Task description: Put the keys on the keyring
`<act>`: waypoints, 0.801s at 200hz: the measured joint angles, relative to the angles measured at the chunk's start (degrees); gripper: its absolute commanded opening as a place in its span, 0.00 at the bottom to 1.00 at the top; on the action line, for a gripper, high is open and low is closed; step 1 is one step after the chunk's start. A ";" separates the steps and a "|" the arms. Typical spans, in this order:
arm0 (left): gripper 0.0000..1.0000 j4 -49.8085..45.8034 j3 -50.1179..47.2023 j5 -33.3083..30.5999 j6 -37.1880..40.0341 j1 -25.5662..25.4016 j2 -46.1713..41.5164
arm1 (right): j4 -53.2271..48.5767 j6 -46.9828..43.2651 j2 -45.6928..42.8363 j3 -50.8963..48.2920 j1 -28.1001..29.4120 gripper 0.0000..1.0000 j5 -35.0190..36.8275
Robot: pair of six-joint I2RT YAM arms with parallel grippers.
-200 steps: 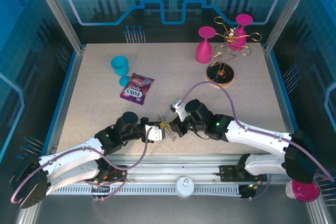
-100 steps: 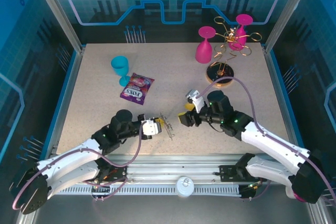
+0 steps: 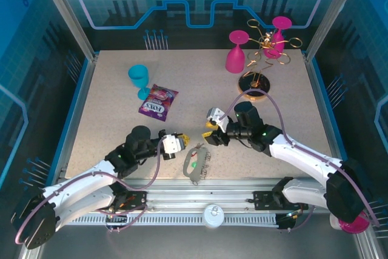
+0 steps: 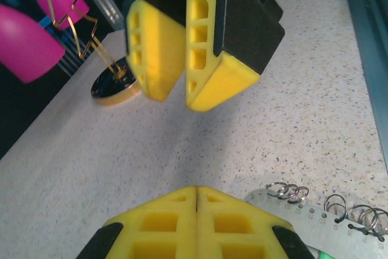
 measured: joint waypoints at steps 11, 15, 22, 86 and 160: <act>0.26 -2.54 1.55 -1.75 -3.37 0.00 0.48 | -1.16 4.13 -0.07 -0.07 0.07 0.45 2.86; 0.30 -3.52 2.32 -2.19 -5.29 0.00 0.79 | -1.84 5.99 -0.11 -0.07 0.11 0.44 3.89; 0.32 -5.51 4.09 -3.19 -8.61 0.00 1.51 | -3.26 9.18 -0.33 -0.09 0.22 0.43 5.86; 0.45 -25.51 19.17 -14.80 -45.70 -8.61 11.15 | -16.09 37.33 -3.26 -2.47 0.83 0.40 13.22; 0.54 -36.37 21.77 -29.42 -71.30 -11.23 18.10 | -9.55 29.40 -7.82 -10.27 12.04 0.37 14.08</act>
